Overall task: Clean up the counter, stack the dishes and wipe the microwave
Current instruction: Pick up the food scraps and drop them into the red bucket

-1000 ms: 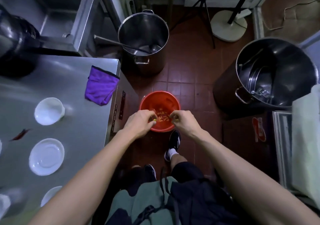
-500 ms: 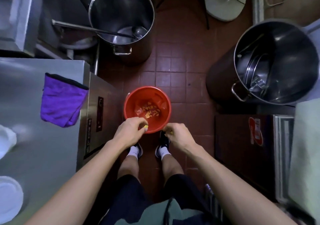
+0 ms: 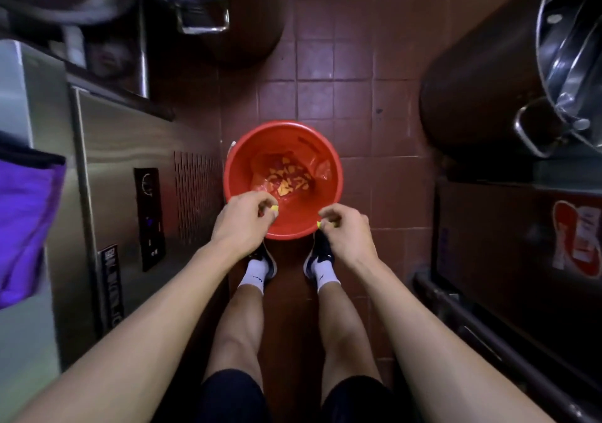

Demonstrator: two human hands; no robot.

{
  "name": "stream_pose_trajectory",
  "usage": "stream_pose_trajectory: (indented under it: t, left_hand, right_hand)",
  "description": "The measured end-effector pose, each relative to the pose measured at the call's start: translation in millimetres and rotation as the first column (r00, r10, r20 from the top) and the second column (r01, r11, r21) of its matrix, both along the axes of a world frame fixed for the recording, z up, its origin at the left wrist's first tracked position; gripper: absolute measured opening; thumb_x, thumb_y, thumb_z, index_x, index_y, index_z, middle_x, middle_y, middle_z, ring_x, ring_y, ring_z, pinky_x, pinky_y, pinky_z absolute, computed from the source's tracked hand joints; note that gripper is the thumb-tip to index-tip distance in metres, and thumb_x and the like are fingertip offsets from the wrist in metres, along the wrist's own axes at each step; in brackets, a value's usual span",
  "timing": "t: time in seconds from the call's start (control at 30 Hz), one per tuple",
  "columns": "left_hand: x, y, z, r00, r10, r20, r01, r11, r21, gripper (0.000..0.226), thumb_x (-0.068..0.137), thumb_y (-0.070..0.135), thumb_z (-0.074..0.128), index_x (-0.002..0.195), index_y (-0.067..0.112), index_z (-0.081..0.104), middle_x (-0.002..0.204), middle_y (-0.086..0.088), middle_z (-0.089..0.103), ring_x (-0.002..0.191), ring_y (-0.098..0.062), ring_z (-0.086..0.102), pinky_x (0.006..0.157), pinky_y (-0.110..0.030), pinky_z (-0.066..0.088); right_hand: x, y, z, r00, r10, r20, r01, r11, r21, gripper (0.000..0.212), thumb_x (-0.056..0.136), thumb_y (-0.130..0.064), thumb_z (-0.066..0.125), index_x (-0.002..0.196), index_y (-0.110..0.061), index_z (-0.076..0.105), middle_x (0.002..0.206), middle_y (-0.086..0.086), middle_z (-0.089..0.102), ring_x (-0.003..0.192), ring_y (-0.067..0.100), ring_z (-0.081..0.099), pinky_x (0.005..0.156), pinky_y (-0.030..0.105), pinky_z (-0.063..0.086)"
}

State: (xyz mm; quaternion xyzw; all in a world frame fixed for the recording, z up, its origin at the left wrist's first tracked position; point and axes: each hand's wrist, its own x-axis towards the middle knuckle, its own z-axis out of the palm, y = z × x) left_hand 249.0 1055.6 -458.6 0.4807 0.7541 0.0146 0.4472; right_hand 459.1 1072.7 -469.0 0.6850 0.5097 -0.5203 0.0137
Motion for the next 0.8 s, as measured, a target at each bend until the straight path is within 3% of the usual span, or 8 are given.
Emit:
stream_pose_trajectory:
  t: [0.23,0.4,0.5,0.6,0.7,0.8]
  left_hand:
    - [-4.3,14.6,-85.6,0.996,-0.072,-0.046,0.074,0.997,0.025,0.009,0.091,0.036,0.064,0.099,0.035,0.066,0.096,0.015,0.064,0.094,-0.014,0.060,0.080,-0.037,0.053]
    - [-2.2,30.1,-136.0,0.979,-0.174,-0.107,0.179,0.983,0.042,0.017,0.091,0.035,0.064,0.108,0.035,0.065,0.102,0.010,0.065,0.098,-0.020,0.061,0.079,-0.037,0.052]
    - [-4.0,36.5,-157.5,0.990,-0.118,-0.077,0.119,0.993,0.016,0.014,0.091,0.033,0.065,0.105,0.034,0.067,0.100,0.010,0.067,0.097,-0.020,0.063,0.084,-0.042,0.054]
    - [-5.0,38.4,-171.6,0.999,-0.018,-0.044,0.018,1.000,0.003,0.009,0.091,0.032,0.066,0.100,0.034,0.068,0.093,0.014,0.067,0.091,-0.016,0.063,0.084,-0.042,0.055]
    - [-5.6,38.8,-178.4,0.999,0.041,-0.019,-0.041,0.999,0.003,0.011,0.090,0.031,0.068,0.101,0.033,0.070,0.095,0.017,0.067,0.092,-0.014,0.063,0.086,-0.041,0.054]
    - [-6.1,37.4,-180.1,0.999,0.051,-0.015,-0.051,0.999,-0.013,0.015,0.090,0.032,0.070,0.105,0.035,0.070,0.103,0.012,0.067,0.096,-0.015,0.063,0.090,-0.042,0.054]
  right_hand:
    - [-11.4,13.5,-88.6,0.999,-0.030,0.022,0.030,1.000,-0.003,0.018,0.091,-0.013,0.064,0.100,-0.026,0.073,0.087,-0.012,0.070,0.088,0.008,0.063,0.081,0.020,0.047]
    - [-16.8,23.4,-139.0,0.997,-0.076,0.018,0.077,0.997,-0.011,0.019,0.090,-0.012,0.064,0.100,-0.025,0.073,0.086,-0.012,0.070,0.099,0.016,0.063,0.093,0.033,0.051]
    - [-19.6,25.7,-160.9,0.991,-0.132,0.018,0.133,0.991,-0.031,0.019,0.091,-0.012,0.063,0.101,-0.025,0.073,0.087,-0.011,0.070,0.104,0.019,0.061,0.096,0.034,0.049]
    - [-22.2,24.4,-173.6,0.986,-0.167,0.007,0.167,0.985,-0.038,0.018,0.091,-0.012,0.065,0.101,-0.024,0.073,0.090,-0.011,0.070,0.092,0.011,0.063,0.091,0.029,0.050]
    - [-24.4,20.6,-177.7,0.996,-0.094,0.000,0.094,0.994,-0.047,0.018,0.092,-0.017,0.063,0.104,-0.027,0.072,0.094,-0.012,0.070,0.080,0.006,0.062,0.078,0.023,0.047]
    - [-23.3,18.2,-177.2,0.999,-0.031,0.011,0.032,0.996,-0.083,0.019,0.094,-0.022,0.061,0.109,-0.028,0.070,0.099,-0.009,0.070,0.088,0.011,0.062,0.080,0.024,0.045]
